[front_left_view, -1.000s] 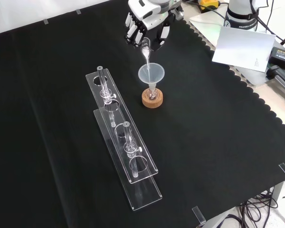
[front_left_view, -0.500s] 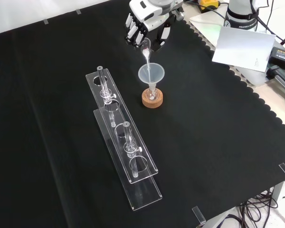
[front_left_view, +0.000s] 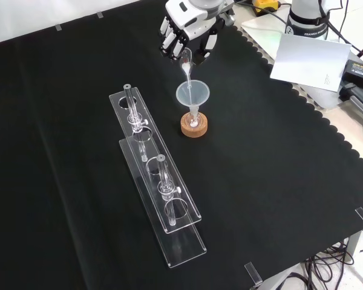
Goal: Pour all the NaCl from the weighing funnel into the round-bottom flask.
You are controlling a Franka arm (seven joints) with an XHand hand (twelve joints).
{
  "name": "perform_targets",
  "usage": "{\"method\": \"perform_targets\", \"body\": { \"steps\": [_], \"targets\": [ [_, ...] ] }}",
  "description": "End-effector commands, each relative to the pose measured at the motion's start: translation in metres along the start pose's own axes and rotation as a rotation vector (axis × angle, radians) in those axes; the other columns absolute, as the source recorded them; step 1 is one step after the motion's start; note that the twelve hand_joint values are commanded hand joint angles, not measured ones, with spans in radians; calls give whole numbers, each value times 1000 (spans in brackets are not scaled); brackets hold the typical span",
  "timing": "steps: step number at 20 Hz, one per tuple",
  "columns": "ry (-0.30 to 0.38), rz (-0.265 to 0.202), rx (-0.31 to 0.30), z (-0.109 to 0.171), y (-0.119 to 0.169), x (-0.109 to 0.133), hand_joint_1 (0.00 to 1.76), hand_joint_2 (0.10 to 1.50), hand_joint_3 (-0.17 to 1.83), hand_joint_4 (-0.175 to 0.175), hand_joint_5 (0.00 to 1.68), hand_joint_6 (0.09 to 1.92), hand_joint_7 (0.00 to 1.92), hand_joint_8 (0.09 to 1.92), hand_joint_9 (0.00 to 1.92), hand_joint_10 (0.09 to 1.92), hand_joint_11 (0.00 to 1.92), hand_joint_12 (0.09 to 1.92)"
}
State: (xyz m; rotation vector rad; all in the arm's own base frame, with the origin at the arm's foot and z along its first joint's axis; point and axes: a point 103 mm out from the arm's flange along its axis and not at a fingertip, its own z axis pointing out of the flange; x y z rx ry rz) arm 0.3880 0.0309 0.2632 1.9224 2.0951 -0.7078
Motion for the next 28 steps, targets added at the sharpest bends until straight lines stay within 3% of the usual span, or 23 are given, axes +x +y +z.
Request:
{"method": "perform_targets", "body": {
  "steps": [1, 28],
  "targets": [
    [-8, -1, 2, 0, 0, -1, 1154, 615, 600, 175, 1537, 130, 840, 624, 1293, 87, 1141, 818],
    [-89, -3, 17, -8, 1, 3, 1154, 615, 600, 175, 1542, 121, 835, 623, 1295, 87, 1139, 818]
  ]
}}
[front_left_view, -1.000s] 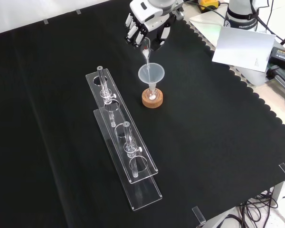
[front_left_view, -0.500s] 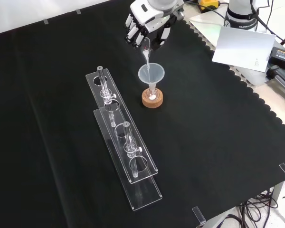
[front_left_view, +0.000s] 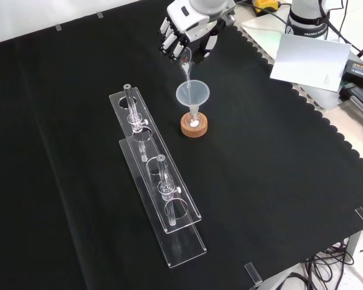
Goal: Pour all the NaCl from the weighing funnel into the round-bottom flask.
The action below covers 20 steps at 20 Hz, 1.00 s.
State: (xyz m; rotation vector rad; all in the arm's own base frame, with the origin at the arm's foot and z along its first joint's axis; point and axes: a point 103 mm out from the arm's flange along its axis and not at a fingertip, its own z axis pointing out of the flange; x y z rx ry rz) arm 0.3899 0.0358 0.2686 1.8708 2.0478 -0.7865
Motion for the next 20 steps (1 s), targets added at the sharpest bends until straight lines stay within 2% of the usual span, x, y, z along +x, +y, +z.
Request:
{"method": "perform_targets", "body": {
  "steps": [1, 20],
  "targets": [
    [-16, -5, 5, -2, 1, 2, 1154, 615, 600, 175, 1542, 120, 835, 623, 1295, 87, 1139, 818],
    [-79, -6, 14, -12, 2, 5, 1154, 614, 600, 175, 1545, 114, 827, 622, 1294, 87, 1137, 817]
  ]
}}
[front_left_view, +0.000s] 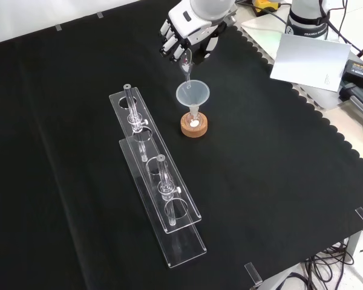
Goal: Pour all the NaCl from the weighing funnel into the round-bottom flask.
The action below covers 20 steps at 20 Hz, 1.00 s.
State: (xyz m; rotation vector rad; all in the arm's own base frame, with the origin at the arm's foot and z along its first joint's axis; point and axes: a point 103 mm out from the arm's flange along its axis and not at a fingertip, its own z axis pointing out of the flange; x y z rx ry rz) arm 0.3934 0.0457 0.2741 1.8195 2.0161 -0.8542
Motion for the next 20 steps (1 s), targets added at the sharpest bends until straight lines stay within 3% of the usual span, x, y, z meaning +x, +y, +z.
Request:
{"method": "perform_targets", "body": {
  "steps": [1, 20],
  "targets": [
    [-15, 2, 2, -2, 0, 0, 1154, 614, 600, 175, 1545, 114, 826, 623, 1294, 87, 1137, 817],
    [-87, -8, 10, -12, 5, 5, 1154, 614, 600, 175, 1547, 108, 820, 624, 1292, 87, 1131, 818]
  ]
}}
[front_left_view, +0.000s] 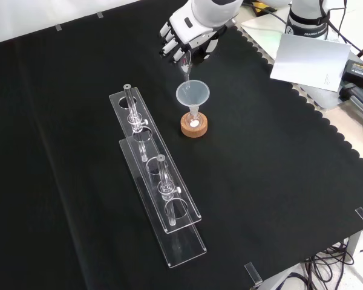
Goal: Pour all the NaCl from the weighing funnel into the round-bottom flask.
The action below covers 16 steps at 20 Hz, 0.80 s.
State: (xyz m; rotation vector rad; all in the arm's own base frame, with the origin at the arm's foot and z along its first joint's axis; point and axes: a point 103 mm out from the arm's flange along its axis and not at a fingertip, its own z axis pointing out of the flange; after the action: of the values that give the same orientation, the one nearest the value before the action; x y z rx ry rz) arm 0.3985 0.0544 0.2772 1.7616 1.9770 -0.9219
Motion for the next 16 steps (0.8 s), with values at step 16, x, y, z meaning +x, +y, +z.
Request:
{"method": "perform_targets", "body": {
  "steps": [16],
  "targets": [
    [-41, -3, -1, -6, 0, 4, 1153, 615, 599, 175, 1549, 104, 817, 626, 1287, 87, 1125, 819]
  ]
}}
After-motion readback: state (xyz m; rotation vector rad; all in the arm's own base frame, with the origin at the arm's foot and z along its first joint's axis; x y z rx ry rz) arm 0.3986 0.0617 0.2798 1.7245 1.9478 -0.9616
